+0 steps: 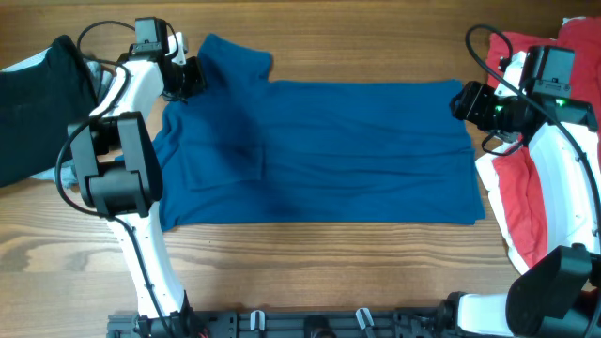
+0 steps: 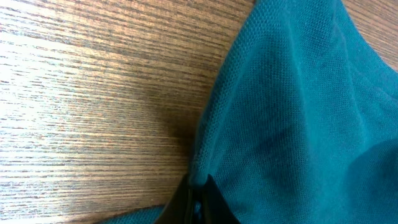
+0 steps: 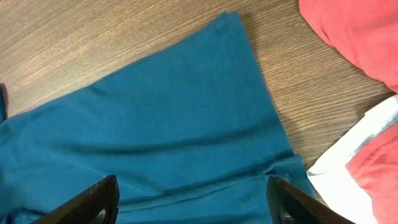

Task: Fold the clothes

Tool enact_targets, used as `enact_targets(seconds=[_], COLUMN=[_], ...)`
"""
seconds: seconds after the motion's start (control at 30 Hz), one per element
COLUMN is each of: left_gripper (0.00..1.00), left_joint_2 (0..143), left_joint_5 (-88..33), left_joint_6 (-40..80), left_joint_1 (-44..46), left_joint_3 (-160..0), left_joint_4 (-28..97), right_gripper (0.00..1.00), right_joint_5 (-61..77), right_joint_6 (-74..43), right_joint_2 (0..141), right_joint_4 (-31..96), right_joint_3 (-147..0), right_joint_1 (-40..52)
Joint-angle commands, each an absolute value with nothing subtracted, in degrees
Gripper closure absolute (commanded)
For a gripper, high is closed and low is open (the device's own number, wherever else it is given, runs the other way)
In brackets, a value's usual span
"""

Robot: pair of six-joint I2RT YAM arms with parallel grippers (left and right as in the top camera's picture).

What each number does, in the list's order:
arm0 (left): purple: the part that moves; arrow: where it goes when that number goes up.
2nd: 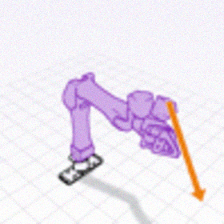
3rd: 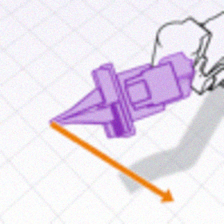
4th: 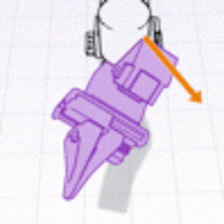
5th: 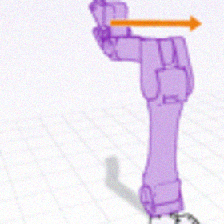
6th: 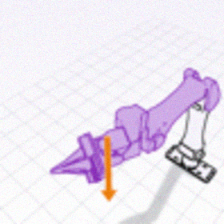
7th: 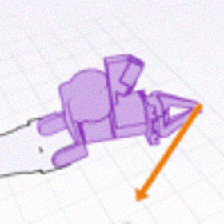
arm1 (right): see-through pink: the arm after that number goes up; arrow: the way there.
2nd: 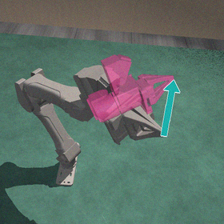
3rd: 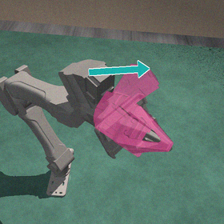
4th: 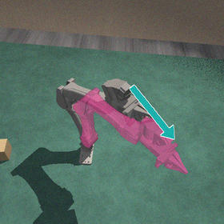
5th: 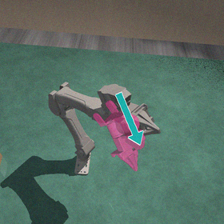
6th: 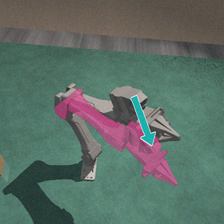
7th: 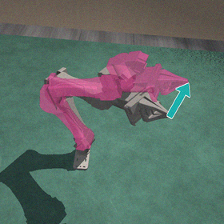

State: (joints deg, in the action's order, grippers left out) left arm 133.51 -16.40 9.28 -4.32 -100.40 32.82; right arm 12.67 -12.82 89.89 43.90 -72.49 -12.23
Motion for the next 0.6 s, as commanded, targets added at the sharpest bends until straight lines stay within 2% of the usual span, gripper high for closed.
enact_targets(seconds=[0.0,0.2,0.33,0.57], left_gripper=[0.96,0.96,0.96,0.96], left_joint_2=[134.9,132.8,132.8,132.9], left_joint_5=[-17.1,-17.1,-17.1,-17.1], left_joint_6=[9.1,9.4,9.4,10.3], left_joint_1=[-4.0,-4.3,-4.3,-4.2], left_joint_3=[-99.3,-99.4,-99.3,-99.3], left_joint_4=[33.1,32.4,33.8,34.6], right_gripper=[0.23,0.24,0.24,0.24], right_joint_5=[13.3,13.4,17.3,11.6], right_joint_6=[-13.6,-14.7,-15.6,-18.0], right_joint_2=[90.1,94.7,101.1,110.5], right_joint_4=[43.7,44.9,41.1,15.5], right_joint_3=[-73.5,-73.4,-73.5,-73.6], right_joint_1=[-12.6,-12.6,-12.6,-10.7])
